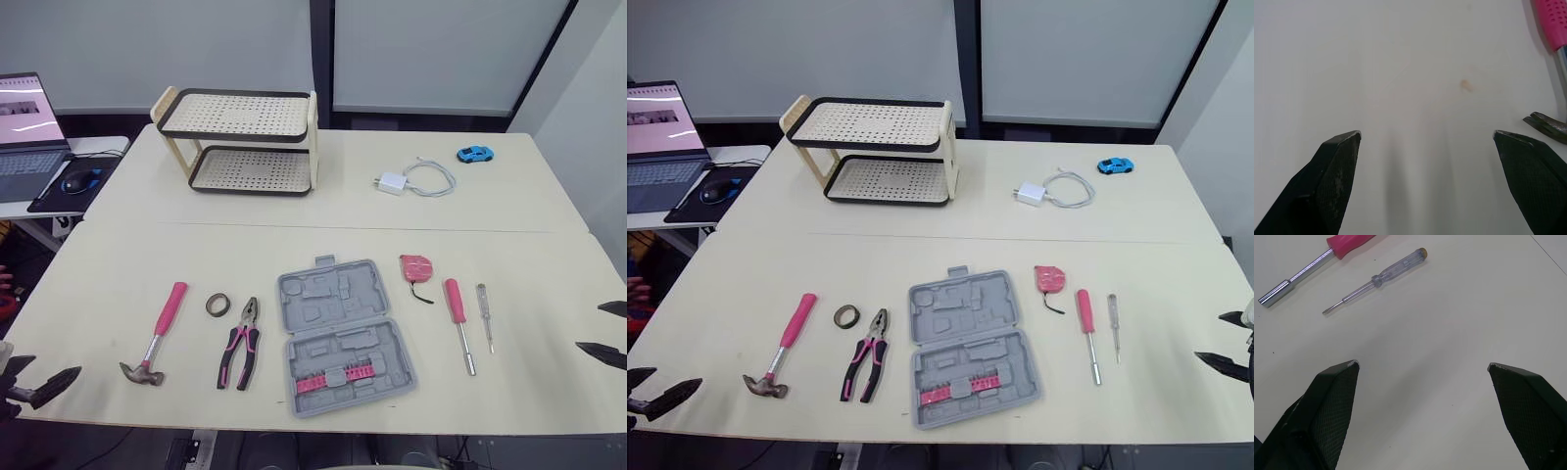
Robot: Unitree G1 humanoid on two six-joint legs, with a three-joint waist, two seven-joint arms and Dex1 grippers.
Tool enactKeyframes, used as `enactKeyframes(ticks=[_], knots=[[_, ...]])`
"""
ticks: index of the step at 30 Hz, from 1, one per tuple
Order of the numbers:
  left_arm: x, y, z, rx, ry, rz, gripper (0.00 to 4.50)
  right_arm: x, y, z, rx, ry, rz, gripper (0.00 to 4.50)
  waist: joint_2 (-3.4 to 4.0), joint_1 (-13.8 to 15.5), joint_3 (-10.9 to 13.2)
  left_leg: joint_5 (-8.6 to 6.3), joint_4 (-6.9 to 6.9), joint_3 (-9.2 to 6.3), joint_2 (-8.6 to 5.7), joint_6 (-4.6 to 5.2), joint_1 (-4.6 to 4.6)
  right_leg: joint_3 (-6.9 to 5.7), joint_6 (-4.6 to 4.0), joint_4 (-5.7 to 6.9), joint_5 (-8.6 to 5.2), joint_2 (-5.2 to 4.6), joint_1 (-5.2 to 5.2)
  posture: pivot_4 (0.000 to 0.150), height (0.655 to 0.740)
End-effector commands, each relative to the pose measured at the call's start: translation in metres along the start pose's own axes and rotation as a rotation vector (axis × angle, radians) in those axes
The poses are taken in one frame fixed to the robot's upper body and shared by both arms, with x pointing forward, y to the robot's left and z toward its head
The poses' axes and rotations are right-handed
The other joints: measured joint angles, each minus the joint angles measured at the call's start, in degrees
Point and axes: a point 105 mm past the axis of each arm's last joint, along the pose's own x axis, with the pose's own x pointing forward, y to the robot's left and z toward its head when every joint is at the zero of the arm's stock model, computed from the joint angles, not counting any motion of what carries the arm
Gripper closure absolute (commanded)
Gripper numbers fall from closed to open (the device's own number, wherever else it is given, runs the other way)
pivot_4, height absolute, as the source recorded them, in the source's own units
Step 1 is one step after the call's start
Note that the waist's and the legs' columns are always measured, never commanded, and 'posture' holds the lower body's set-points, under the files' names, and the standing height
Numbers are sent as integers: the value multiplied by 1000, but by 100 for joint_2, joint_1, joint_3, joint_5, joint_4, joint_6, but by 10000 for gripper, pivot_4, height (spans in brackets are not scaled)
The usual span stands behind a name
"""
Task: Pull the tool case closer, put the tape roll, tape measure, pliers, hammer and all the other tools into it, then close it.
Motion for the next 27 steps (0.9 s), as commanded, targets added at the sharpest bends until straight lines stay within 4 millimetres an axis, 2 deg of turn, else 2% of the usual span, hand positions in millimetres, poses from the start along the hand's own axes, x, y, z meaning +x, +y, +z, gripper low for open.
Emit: enactKeyframes(ticks=[1, 14, 18, 20, 21, 23, 27], knots=[[-6, -1, 10, -6, -51, 6, 0, -8, -6, 10, -33, -43, -46, 154, 0, 1, 0, 0, 0, 0, 0, 0, 0, 0, 0, 0, 0, 0, 0, 1500, 7350], [-3, -21, 7, -28, -27, -25, 0, -8, -7, 8, -46, -18, -51, 154, 0, 1, 0, 0, 1, 1, 0, 0, 0, 0, 0, 0, 0, 0, 1, 1500, 7350], [0, -36, 12, -29, -42, -72, 0, -3, -9, 14, -18, -39, -78, 154, 0, -2, 0, 0, 1, 1, 0, 0, 0, 1, 0, 0, 0, 0, 1, 1500, 7350], [3, -52, 18, -29, -58, -134, 0, 1, -6, 26, -2, -83, -66, 154, -1, -3, 0, 0, 1, 1, 1, 0, 0, 1, -1, 0, 0, 0, 1, 1500, 7350], [5, -64, 23, -27, -68, -180, 1841, 4, -2, 35, -4, -113, -51, 9, -1, -3, 0, 0, 1, 1, 1, 0, 0, 2, -1, 0, 0, 0, 1, 1500, 7350], [9, -86, 32, -23, -87, -264, 6317, 9, 7, 49, -20, -152, -19, 3965, 0, 4, 0, 0, 1, 0, 1, 0, -1, 2, 0, 0, 0, 0, 3, 1500, 7350], [17, -140, 53, 21, -117, -469, 19120, 24, 30, 77, -72, -203, 70, 17136, 0, 20, 0, 0, 4, -2, 1, 0, -2, 1, 0, 0, 1, 0, 5, 1500, 7350]])
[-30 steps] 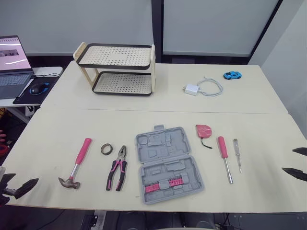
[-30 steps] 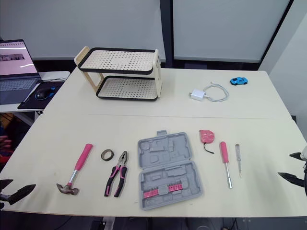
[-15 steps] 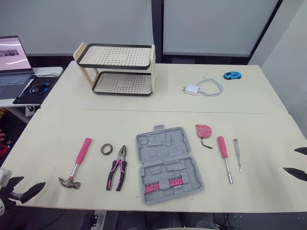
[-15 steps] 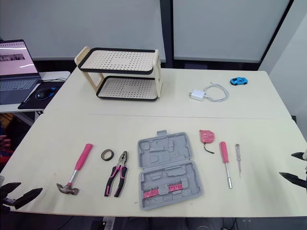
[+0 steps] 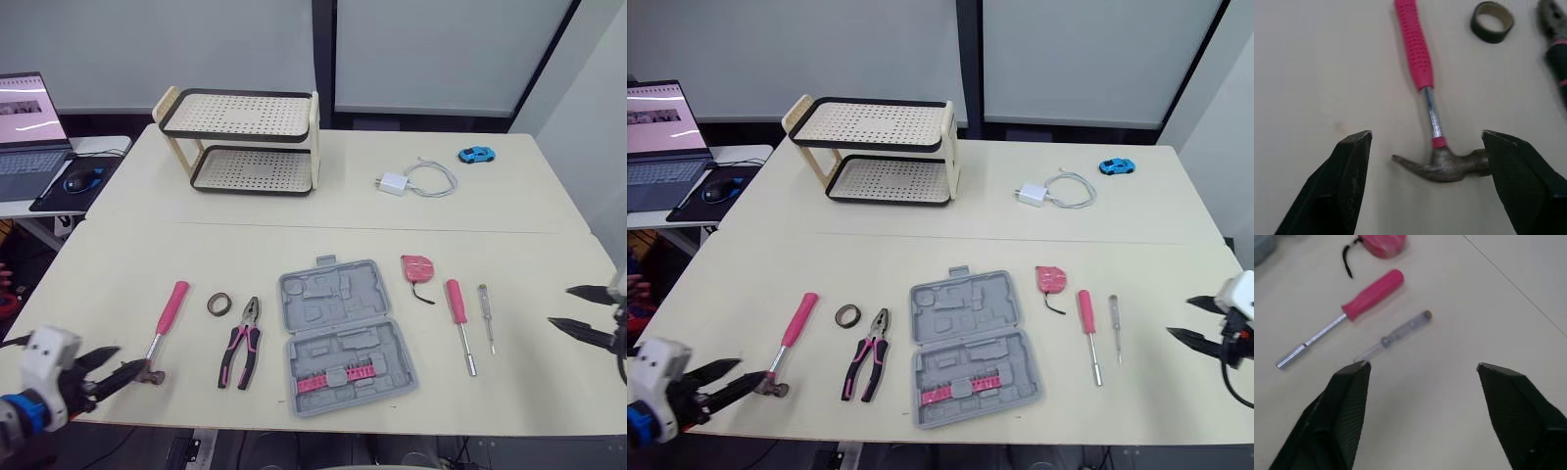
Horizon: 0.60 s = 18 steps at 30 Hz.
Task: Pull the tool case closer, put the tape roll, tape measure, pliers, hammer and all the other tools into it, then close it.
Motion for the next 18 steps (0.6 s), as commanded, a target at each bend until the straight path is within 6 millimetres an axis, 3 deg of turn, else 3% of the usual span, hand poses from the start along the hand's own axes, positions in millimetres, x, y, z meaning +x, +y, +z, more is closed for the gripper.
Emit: enactKeyframes(ticks=[1, 5, 8, 13, 18], knots=[[20, -42, 22, 56, -32, -179, 22223, 13, 16, 29, -54, -68, 62, 19592, 0, 13, 0, 0, 0, 0, 0, 0, 0, 0, 0, 0, 0, 0, 0, 1500, 7350], [53, -89, 32, 130, -35, -371, 35255, 42, 38, 45, -102, -80, 134, 27339, 1, 28, -1, 0, 2, -2, 0, 0, 1, -1, 0, 0, 1, 0, 3, 1500, 7350], [71, -102, 33, 193, -32, -440, 44654, 63, 51, 51, -118, -75, 177, 32886, 1, 22, -1, 0, 2, -3, 0, 0, 0, -2, 0, 0, 1, 2, 0, 1500, 7350], [95, -107, 38, 305, -35, -502, 45000, 94, 63, 55, -160, -57, 219, 44424, 1, 23, 0, 1, 2, -5, 0, 0, -2, -4, -1, 1, 2, 3, -4, 1500, 7350], [113, -108, 29, 383, 6, -569, 45000, 126, 74, 53, -201, -25, 271, 44756, 1, 22, 0, 1, 2, -6, 0, 0, -4, -7, -2, 0, 2, 2, -7, 1500, 7350]])
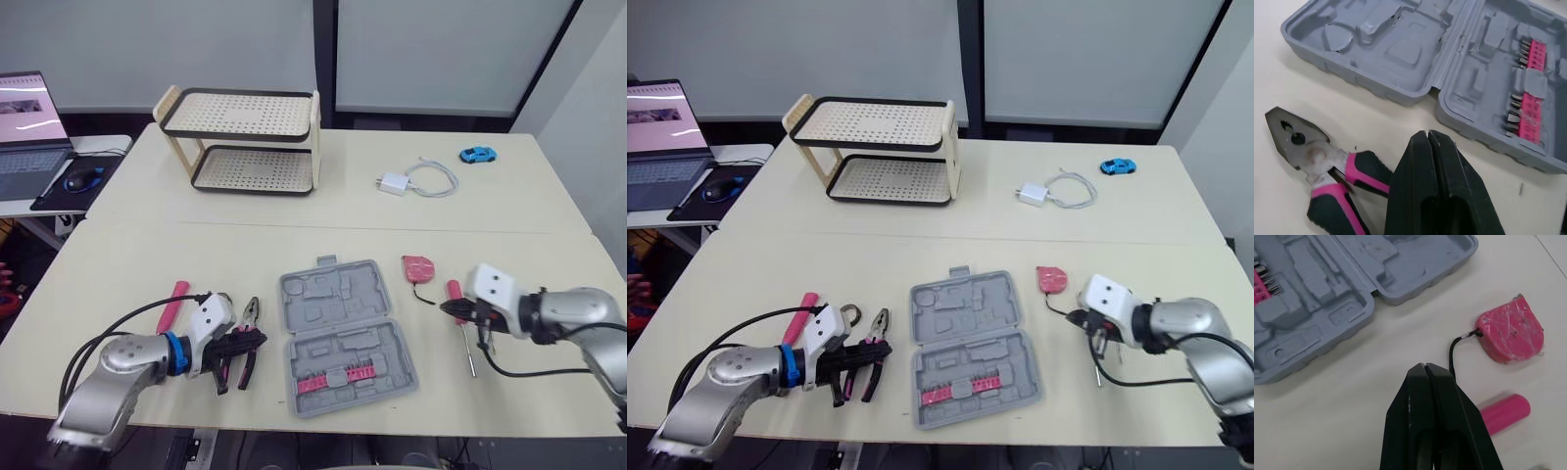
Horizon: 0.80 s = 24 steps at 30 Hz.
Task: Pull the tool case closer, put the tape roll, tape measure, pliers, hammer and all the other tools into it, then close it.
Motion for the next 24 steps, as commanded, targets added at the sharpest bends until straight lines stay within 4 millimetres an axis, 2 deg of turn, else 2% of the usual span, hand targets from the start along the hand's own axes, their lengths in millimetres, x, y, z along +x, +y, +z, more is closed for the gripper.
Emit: enactKeyframes(ticks=[1, 8, 15, 24], knots=[[11, -3, -6, 48, 19, -58, 45000, 16, 2, 1, -41, 15, 21, 44756, 0, -2, 0, 0, 0, 0, 0, 0, -1, 0, 0, 0, 0, 0, -1, 1500, 7350], [26, 0, -8, 98, 27, -67, 45000, 39, 1, 4, -46, 12, 43, 44756, 1, 4, 0, 0, 1, -7, 0, 0, -9, -8, -1, 3, 0, -1, -6, 1500, 7350], [32, 0, -3, 129, 28, -69, 45000, 54, 0, 2, -40, 21, 62, 44756, 1, -2, 0, 0, 2, -9, 0, 0, -8, -10, -1, 5, 0, 0, -5, 1500, 7350], [41, 0, 4, 163, 21, -61, 45000, 73, 15, 6, -37, 22, 140, 44756, 1, -8, 0, 0, 3, -11, 0, 1, -7, -11, -1, 8, 1, 0, -4, 1500, 7350]])
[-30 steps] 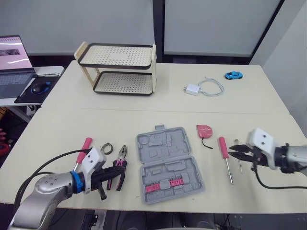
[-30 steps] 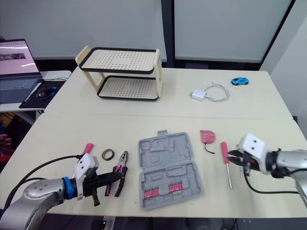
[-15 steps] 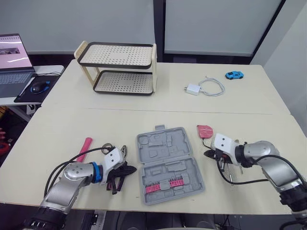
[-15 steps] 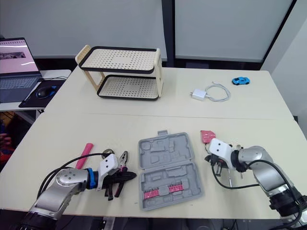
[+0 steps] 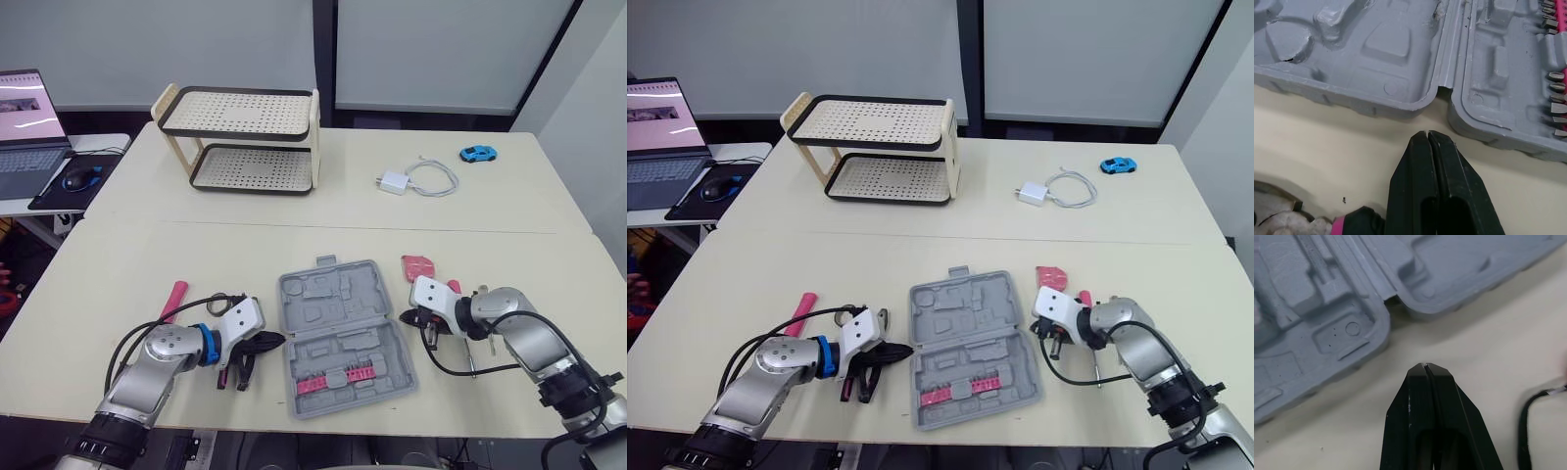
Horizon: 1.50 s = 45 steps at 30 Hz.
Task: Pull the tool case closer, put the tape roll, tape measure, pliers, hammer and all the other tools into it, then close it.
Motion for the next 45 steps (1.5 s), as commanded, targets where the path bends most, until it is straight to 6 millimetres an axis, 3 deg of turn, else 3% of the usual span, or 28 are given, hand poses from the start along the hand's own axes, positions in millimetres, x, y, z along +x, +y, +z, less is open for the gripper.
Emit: enactKeyframes(ticks=[1, 19, 34, 45], knots=[[4, -1, 10, 43, -22, -9, 45000, 3, 2, 8, -20, -15, 18, 44756, 0, 0, 0, 0, 0, 0, 0, 0, 0, 0, 0, 0, 0, 0, 0, 1500, 7350], [22, -8, 17, 116, -42, -64, 45000, 6, 26, 18, -16, -38, 107, 44756, 1, -3, -1, 0, 1, -5, 0, 0, 2, -4, 0, 1, 0, 1, 2, 1500, 7350], [17, -23, 12, 128, -24, -131, 45000, 0, 56, 13, 54, -35, 116, 44756, 1, 5, -1, 0, 0, -5, 0, 0, 2, -4, 1, 0, 0, 1, 4, 1500, 7350], [21, -17, 12, 155, -22, -121, 45000, -1, 65, 7, 107, -23, 100, 44756, 1, 17, -1, 0, 1, -5, 0, 0, 3, -4, 1, -1, 0, 1, 5, 1500, 7350]])
